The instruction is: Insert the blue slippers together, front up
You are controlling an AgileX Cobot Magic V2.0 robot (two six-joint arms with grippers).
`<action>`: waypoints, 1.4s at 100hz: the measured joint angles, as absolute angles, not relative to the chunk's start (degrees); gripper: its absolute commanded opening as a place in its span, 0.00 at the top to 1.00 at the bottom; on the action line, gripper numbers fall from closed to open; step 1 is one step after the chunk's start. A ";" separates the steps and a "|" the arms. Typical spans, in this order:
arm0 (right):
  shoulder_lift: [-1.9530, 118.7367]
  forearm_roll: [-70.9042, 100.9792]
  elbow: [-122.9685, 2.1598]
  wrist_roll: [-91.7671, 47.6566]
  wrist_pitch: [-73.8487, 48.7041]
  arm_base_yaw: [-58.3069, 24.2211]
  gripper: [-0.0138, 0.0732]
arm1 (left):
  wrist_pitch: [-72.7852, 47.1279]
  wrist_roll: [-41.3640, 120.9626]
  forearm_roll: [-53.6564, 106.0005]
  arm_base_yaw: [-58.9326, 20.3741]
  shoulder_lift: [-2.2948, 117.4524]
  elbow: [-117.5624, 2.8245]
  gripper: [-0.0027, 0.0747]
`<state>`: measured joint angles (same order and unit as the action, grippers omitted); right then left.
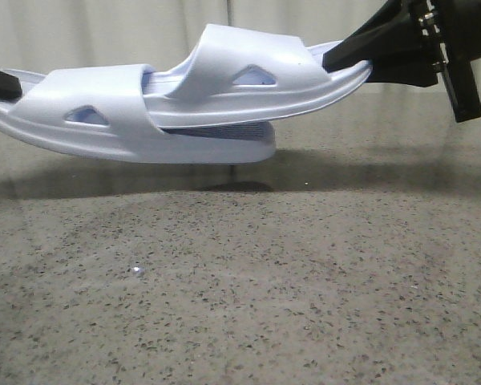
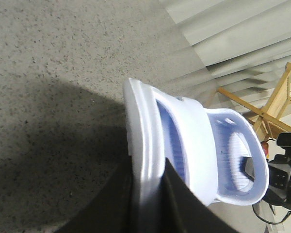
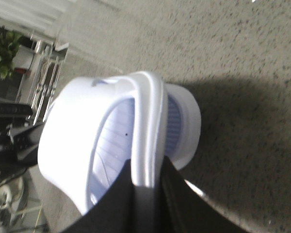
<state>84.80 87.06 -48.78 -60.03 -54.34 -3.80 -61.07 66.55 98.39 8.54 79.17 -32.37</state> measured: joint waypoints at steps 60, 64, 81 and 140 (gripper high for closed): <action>81.61 78.53 -48.91 -60.45 -66.86 16.12 0.65 | -65.13 67.76 96.16 12.03 79.17 -32.37 0.95; 81.13 77.97 -48.91 -60.45 -66.97 16.96 0.65 | -64.50 68.37 96.16 12.03 79.17 -32.37 0.95; 80.01 76.68 -48.91 -60.45 -67.42 18.43 0.65 | -59.56 69.11 95.83 12.03 79.17 -32.37 0.94; 80.01 76.33 -48.91 -60.51 -67.77 18.43 0.65 | -56.41 77.48 91.03 12.03 79.17 -32.59 0.58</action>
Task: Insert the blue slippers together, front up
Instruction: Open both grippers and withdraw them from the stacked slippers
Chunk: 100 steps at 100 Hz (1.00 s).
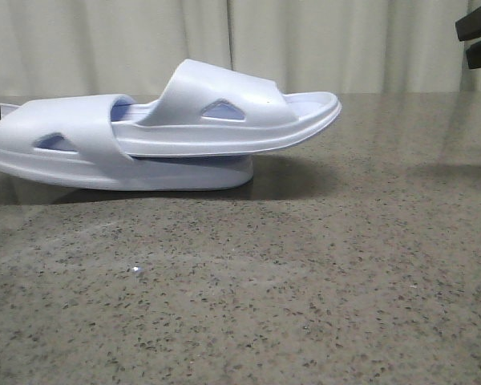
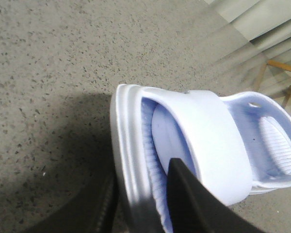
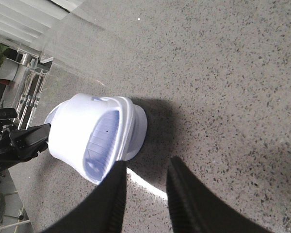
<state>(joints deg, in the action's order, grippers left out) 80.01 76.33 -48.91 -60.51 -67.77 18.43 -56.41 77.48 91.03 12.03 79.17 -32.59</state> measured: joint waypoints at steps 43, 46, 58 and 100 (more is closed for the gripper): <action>78.65 75.16 -48.91 -60.60 -67.77 21.29 0.65 | -59.94 76.30 82.04 12.03 75.73 -42.16 0.43; 78.18 75.06 -48.91 -60.60 -67.77 21.50 0.65 | -59.94 75.74 80.65 12.03 74.88 -43.12 0.43; 77.18 74.70 -48.91 -60.60 -67.77 21.80 0.65 | -58.17 72.95 74.62 12.03 72.52 -46.64 0.43; 75.99 74.45 -48.91 -60.60 -67.95 21.80 0.67 | -54.46 65.36 65.47 12.17 70.22 -48.98 0.43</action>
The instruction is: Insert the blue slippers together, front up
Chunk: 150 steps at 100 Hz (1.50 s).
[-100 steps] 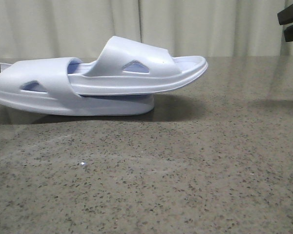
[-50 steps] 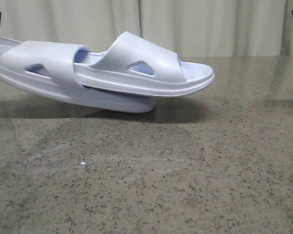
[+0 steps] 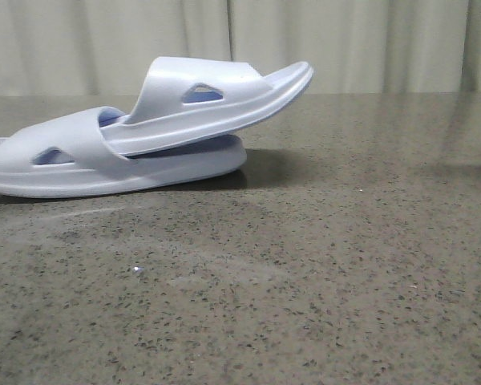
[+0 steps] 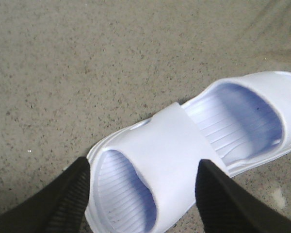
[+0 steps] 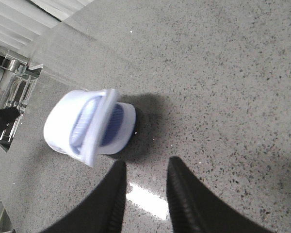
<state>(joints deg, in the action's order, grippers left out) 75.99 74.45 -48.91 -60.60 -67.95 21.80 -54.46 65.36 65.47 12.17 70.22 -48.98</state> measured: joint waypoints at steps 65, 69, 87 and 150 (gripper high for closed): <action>61.22 71.66 -47.44 -62.52 -41.35 1.50 0.94 | -39.70 65.36 63.98 10.79 50.68 -51.32 0.95; 60.13 71.66 -46.54 -62.61 -38.57 -0.42 0.94 | -37.11 65.36 63.43 9.82 49.31 -49.69 0.95; 55.36 71.66 -39.77 -63.02 -25.76 -8.99 0.94 | -26.94 67.70 61.21 3.15 42.07 -40.57 0.95; 32.74 72.94 -14.08 -64.57 -8.53 -15.01 0.94 | -16.69 88.83 95.23 -2.98 25.13 -12.26 0.95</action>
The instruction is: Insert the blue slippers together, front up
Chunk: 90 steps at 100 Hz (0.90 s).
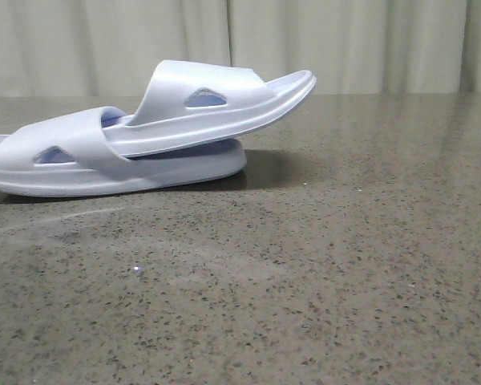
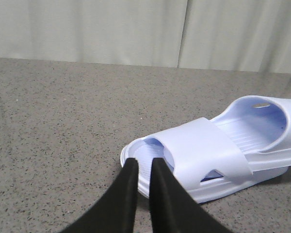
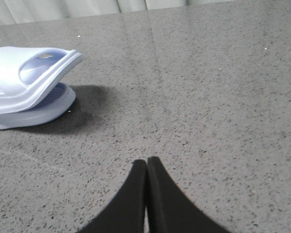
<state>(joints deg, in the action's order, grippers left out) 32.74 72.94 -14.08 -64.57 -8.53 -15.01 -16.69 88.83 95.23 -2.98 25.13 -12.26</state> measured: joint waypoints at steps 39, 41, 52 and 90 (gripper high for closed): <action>32.60 73.02 -13.94 -64.57 -9.84 -15.01 0.94 | -16.67 89.18 96.36 -2.98 24.92 -12.23 0.95; 32.60 73.02 -13.94 -64.57 -9.84 -15.01 0.94 | -16.67 89.18 96.36 -2.98 24.92 -12.23 0.95; 32.60 73.02 -13.94 -64.57 -9.93 -15.01 0.94 | -16.67 89.18 96.36 -2.98 24.92 -12.23 0.95; 32.60 73.02 -13.94 -64.57 -9.93 -15.01 0.94 | -16.67 89.18 96.36 -2.98 24.92 -12.23 0.95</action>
